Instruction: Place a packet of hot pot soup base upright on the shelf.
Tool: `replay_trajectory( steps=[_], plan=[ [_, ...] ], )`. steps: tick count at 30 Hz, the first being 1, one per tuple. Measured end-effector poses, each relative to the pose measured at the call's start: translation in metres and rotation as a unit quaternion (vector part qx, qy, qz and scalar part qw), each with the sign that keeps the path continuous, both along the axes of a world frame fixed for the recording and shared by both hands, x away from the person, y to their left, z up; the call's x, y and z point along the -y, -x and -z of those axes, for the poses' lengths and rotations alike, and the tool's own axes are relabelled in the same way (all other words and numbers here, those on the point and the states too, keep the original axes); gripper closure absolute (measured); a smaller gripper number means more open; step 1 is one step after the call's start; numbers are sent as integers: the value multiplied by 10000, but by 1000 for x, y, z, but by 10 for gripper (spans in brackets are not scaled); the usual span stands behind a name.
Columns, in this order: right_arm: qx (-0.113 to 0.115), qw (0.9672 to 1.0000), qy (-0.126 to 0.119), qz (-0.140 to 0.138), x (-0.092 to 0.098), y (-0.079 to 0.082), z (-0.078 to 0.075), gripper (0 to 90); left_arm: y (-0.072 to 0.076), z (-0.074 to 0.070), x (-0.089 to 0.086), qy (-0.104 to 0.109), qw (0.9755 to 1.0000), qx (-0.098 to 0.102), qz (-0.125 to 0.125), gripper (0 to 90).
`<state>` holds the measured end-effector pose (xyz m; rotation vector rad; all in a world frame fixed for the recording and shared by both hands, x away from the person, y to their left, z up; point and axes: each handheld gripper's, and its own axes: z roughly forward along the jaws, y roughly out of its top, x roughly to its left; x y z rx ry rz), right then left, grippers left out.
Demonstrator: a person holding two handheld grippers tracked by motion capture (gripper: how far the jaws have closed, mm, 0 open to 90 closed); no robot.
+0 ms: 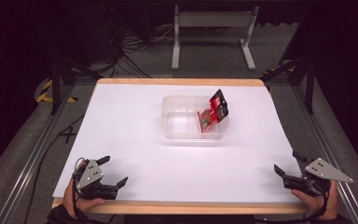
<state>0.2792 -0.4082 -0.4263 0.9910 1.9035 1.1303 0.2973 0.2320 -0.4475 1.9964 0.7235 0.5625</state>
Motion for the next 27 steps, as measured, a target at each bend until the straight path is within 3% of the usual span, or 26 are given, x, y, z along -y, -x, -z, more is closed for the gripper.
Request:
replay_trajectory(
  steps=[27],
  plan=[
    [-155,9999,24,-48,-12,-5,6,137,-2,1,1,-86,10000,-7,-36,59]
  ],
)
